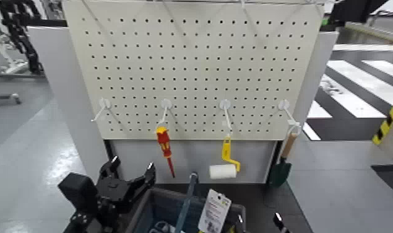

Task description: Put the red screwdriver into the crate.

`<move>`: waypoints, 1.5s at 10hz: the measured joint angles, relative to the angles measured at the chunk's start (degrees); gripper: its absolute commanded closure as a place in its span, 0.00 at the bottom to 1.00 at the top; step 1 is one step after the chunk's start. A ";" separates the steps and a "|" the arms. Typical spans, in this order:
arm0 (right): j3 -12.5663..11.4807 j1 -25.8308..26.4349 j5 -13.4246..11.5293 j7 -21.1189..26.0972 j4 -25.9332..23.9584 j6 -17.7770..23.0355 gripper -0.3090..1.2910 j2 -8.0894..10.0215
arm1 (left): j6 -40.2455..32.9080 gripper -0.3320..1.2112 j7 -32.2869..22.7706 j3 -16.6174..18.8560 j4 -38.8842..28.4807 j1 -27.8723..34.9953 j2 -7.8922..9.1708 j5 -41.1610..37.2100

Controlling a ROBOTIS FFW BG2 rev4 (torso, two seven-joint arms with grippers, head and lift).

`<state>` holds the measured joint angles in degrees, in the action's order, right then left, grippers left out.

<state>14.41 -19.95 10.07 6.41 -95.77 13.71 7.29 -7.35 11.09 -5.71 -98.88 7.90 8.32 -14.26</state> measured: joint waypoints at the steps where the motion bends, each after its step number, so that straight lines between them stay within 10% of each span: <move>1: 0.00 0.00 0.02 0.00 0.00 -0.03 0.29 0.00 | 0.10 0.33 0.07 0.00 0.00 0.00 0.01 -0.04; 8: 0.09 0.00 0.07 0.00 -0.03 -0.26 0.29 0.00 | 4.07 0.33 5.15 1.88 -0.23 -1.16 0.24 -0.16; 15: 0.24 0.26 0.37 -0.15 0.21 -0.21 0.29 -0.02 | 14.45 0.33 17.22 2.55 3.05 -9.88 5.61 -3.78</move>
<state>14.65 -19.69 10.43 6.26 -95.56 13.50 7.28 7.09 28.31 -3.16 -95.83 -1.99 13.93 -18.04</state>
